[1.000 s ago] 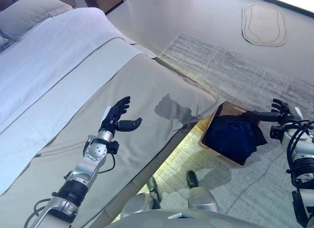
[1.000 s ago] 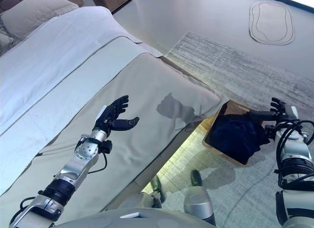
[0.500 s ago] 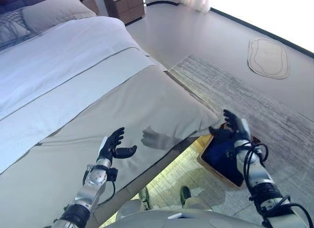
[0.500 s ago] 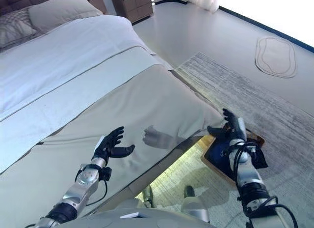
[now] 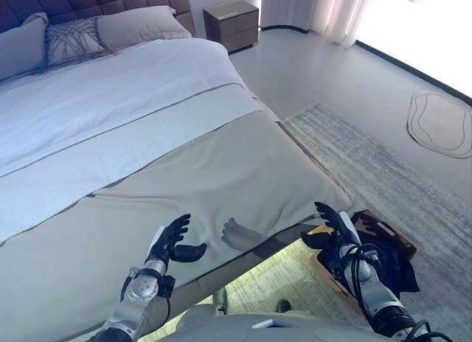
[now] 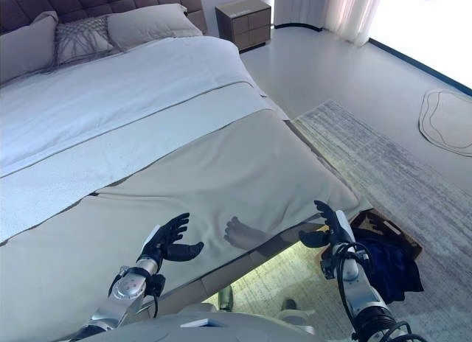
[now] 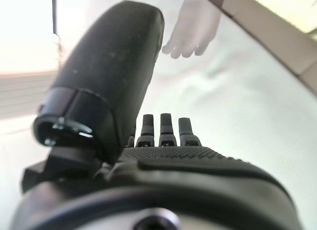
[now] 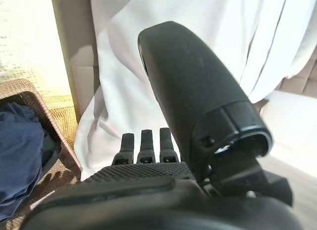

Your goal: Pick up the clothes from the bed and place them into the basket

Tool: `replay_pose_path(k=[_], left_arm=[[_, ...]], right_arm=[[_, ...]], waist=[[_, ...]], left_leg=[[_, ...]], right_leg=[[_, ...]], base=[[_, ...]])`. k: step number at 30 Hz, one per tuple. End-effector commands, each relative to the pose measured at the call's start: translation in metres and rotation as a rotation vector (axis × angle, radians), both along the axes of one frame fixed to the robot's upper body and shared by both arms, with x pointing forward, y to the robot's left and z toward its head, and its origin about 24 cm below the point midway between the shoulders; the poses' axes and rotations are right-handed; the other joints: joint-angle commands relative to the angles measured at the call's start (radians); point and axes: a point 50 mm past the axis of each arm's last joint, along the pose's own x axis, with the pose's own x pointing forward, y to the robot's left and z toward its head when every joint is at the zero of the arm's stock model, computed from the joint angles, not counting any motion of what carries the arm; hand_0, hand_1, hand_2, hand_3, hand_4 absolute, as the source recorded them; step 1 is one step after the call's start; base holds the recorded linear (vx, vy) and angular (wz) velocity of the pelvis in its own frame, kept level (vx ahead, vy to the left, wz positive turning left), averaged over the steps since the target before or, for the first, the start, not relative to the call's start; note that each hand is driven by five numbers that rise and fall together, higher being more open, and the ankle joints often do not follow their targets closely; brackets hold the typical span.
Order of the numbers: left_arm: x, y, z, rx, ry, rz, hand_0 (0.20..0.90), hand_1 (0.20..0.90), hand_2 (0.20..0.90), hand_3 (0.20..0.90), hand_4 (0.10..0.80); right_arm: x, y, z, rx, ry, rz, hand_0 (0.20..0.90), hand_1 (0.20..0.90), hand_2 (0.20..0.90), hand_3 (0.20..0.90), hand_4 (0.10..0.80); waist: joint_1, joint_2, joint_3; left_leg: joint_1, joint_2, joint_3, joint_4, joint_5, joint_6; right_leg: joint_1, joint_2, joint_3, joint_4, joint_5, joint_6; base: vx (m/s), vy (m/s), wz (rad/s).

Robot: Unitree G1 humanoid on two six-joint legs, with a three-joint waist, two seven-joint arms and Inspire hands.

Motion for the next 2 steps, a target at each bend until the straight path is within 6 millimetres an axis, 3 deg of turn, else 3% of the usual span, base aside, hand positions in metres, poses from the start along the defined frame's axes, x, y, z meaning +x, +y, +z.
replay_pose_path(k=[1, 2], left_arm=[[0.0323, 0.0104, 0.0237, 0.053, -0.162, -0.030, 0.900, 0.900, 0.900, 0.900, 0.800], [0.0331, 0.0114, 0.0241, 0.059, -0.165, -0.031, 0.900, 0.900, 0.900, 0.900, 0.800]], right_arm=[[0.0294, 0.0045, 0.0221, -0.046, -0.138, 0.054, 0.900, 0.900, 0.900, 0.900, 0.800], [0.0291, 0.0048, 0.0215, -0.044, -0.134, 0.056, 0.900, 0.900, 0.900, 0.900, 0.800]], waist=[[0.034, -0.023, -0.004], [0.036, -0.024, -0.003]], left_leg=[[0.056, -0.022, -0.042, 0.056, -0.142, 0.000], [0.055, -0.023, -0.044, 0.056, -0.142, 0.001]], right_leg=[[-0.017, 0.015, -0.072, 0.091, -0.085, -0.026], [-0.017, 0.014, -0.075, 0.092, -0.085, -0.026]], base=[[0.011, -0.011, 0.15], [0.008, -0.011, 0.14]])
